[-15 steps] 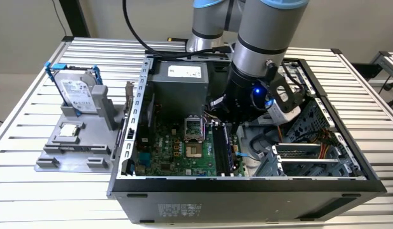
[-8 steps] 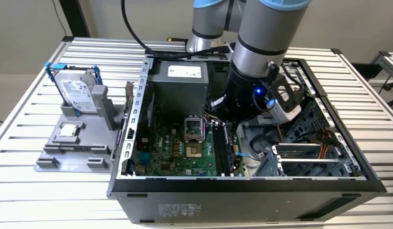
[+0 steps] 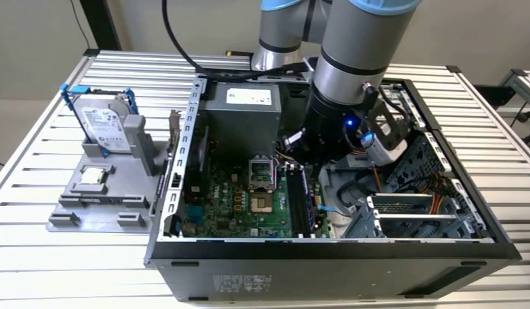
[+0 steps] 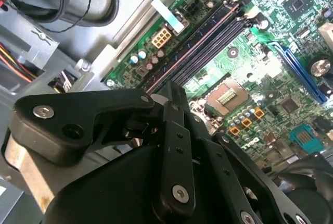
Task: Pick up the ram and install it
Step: 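Press down the ram until it locks into place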
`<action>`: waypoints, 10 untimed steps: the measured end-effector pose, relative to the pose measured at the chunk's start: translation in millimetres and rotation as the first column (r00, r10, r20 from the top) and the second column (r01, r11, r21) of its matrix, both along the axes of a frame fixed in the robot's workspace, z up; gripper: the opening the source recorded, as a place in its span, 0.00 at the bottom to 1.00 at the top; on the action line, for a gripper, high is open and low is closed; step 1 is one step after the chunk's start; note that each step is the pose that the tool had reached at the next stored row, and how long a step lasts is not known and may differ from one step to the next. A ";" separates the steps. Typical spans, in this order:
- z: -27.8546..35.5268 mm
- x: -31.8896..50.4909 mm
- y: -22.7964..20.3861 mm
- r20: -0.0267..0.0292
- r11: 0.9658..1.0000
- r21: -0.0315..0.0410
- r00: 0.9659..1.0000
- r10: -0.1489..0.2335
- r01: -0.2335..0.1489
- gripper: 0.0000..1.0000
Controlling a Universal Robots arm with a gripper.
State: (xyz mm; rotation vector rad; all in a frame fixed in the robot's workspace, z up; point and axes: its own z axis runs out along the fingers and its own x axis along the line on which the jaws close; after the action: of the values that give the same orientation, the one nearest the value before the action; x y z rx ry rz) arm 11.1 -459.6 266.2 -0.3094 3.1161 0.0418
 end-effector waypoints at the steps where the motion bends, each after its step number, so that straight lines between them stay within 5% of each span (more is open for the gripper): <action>1: 0.0 0.0 0.0 0.000 1.000 0.000 1.000 0.005 -0.005 0.00; 10: 0.0 0.0 0.0 0.000 0.999 0.001 0.999 0.045 -0.045 0.00</action>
State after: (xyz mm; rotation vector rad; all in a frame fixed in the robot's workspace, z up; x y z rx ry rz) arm 11.1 -459.6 266.2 -0.3801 3.1087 0.0444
